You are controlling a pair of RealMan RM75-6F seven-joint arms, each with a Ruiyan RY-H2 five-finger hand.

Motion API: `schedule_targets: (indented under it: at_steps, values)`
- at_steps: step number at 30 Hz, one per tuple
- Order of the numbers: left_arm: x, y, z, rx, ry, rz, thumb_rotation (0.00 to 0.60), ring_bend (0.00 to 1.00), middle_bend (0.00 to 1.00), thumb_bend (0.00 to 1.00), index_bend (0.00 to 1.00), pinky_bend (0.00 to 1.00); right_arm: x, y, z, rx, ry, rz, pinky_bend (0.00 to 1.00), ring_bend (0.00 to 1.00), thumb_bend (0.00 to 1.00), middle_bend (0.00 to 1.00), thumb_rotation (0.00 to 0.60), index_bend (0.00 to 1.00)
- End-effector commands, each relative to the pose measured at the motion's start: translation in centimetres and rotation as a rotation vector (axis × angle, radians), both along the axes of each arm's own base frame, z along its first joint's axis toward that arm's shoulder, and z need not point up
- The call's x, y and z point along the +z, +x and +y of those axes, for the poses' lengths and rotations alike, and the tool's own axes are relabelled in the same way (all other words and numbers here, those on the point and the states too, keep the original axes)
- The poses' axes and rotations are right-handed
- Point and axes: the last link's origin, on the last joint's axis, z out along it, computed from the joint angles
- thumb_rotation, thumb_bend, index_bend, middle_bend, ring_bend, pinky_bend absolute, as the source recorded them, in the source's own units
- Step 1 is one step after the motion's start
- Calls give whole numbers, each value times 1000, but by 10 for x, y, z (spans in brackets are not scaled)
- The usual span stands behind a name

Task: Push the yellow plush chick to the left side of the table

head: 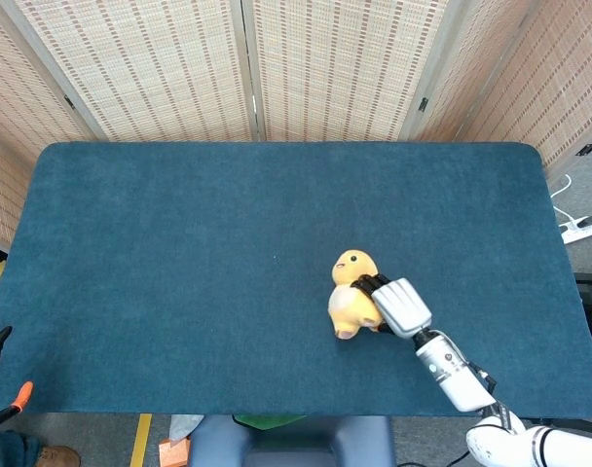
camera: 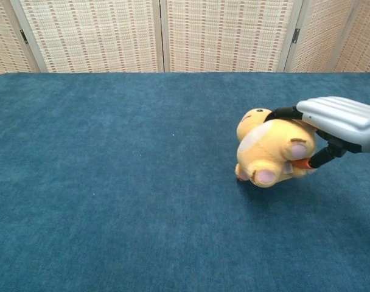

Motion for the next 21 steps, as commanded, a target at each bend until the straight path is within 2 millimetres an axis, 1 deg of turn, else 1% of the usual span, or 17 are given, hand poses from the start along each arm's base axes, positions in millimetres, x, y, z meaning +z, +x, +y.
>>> schedule_targets:
  at_steps: [1,5,6,9,12,13,14,16,17,18,19,20,21]
  values:
    - [0,0,0,2,0,-5,600,0,0,340,0,147,-12,44,19,147,16,-100,857,646,723,780,600,743]
    - [3,-2,-1,3,4,-14,600,0,0,340,0,146,-40,86,28,246,58,-112,857,644,707,776,600,743]
    - [4,-2,-2,1,6,-18,600,0,0,340,0,146,-51,98,29,267,70,-112,857,643,702,774,600,743]
    - [7,-3,-3,-2,11,-32,600,0,0,340,0,146,-78,123,32,300,88,-110,857,639,693,770,600,742]
    - [11,-5,-5,-3,20,-46,600,0,0,340,0,147,-104,140,31,316,90,-77,853,633,679,765,600,743]
    - [13,-5,-5,-2,20,-50,600,0,0,340,0,147,-111,143,30,313,90,-65,841,627,666,759,600,741]
    - [14,-6,-6,-1,21,-55,600,0,0,339,0,147,-118,145,30,311,92,-53,820,619,644,746,600,710]
    - [14,-8,-7,2,23,-64,600,0,0,339,0,146,-131,147,30,305,97,-19,760,584,597,691,600,588]
    - [15,-8,-7,-1,25,-68,600,0,0,339,0,146,-136,146,30,301,105,-1,701,534,566,627,600,456]
    - [16,-9,-8,-5,26,-73,600,0,0,339,0,146,-142,144,30,281,125,17,597,439,527,516,600,270]
    - [16,-9,-8,-7,27,-75,600,0,0,339,0,147,-146,142,31,262,143,28,529,372,505,438,600,168]
    - [19,-8,-9,-15,32,-78,600,0,0,339,0,147,-148,141,31,242,165,39,427,259,471,302,600,56]
    - [19,-7,-9,-20,29,-80,600,0,0,339,0,147,-149,140,31,228,180,46,326,127,432,145,600,2]
